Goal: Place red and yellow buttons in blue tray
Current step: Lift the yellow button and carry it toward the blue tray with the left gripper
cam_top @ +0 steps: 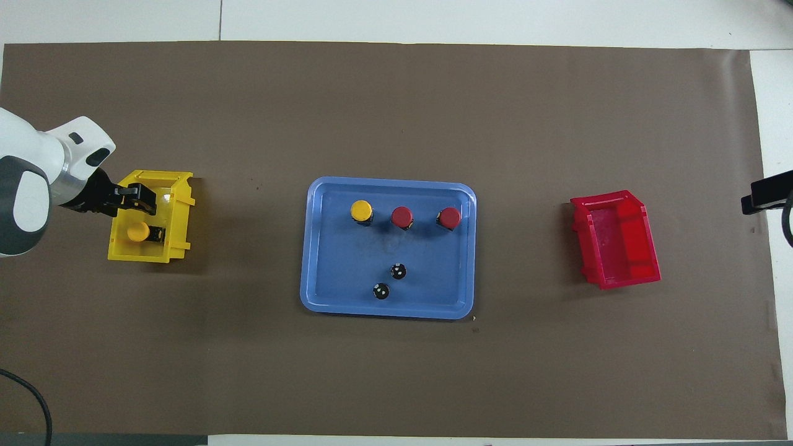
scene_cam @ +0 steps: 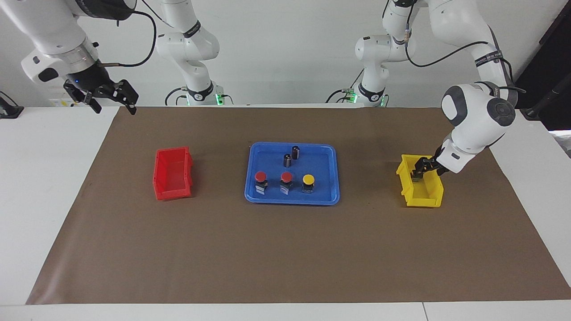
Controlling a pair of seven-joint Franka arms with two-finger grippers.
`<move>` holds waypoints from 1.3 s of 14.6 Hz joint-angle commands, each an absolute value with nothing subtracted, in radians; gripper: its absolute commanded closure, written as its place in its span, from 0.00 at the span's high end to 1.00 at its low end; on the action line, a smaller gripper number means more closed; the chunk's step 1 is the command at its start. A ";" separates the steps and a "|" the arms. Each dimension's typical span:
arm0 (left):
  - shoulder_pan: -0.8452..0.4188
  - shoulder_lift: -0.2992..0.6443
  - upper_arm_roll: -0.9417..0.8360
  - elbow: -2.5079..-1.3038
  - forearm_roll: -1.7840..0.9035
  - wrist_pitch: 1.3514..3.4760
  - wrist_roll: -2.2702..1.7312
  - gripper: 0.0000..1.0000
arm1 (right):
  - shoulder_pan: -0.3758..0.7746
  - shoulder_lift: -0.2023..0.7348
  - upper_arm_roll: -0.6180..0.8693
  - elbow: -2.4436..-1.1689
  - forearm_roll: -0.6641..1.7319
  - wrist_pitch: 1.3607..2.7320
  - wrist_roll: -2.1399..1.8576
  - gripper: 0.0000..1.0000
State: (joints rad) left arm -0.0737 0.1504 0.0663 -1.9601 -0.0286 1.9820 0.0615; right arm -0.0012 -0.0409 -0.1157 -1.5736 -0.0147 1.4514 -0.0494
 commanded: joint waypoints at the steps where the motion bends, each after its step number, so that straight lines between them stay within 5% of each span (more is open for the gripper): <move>1: -0.080 0.117 0.072 -2.002 -0.043 1.976 0.064 0.69 | -0.002 -0.041 -0.117 -1.574 -0.012 1.439 -0.067 1.00; 11: -0.055 0.066 0.074 -2.128 -0.043 2.054 0.074 0.65 | -0.002 -0.041 -0.117 -1.574 -0.012 1.439 -0.067 1.00; 12: -0.055 0.064 0.074 -2.132 -0.043 2.056 0.072 0.60 | -0.002 -0.041 -0.117 -1.575 -0.012 1.439 -0.067 1.00; 15: -0.038 0.067 0.074 -2.123 -0.043 2.057 0.071 0.10 | -0.002 -0.041 -0.117 -1.574 -0.012 1.439 -0.067 1.00; 19: -0.031 0.084 0.072 -1.978 -0.054 1.909 0.061 0.03 | -0.002 -0.041 -0.117 -1.574 -0.012 1.439 -0.067 1.00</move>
State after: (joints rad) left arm -0.0347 0.0941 0.0759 -2.0590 -0.0326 2.0121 0.0616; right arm -0.0012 -0.0409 -0.1157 -1.5736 -0.0147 1.4514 -0.0494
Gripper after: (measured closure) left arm 0.590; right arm 0.000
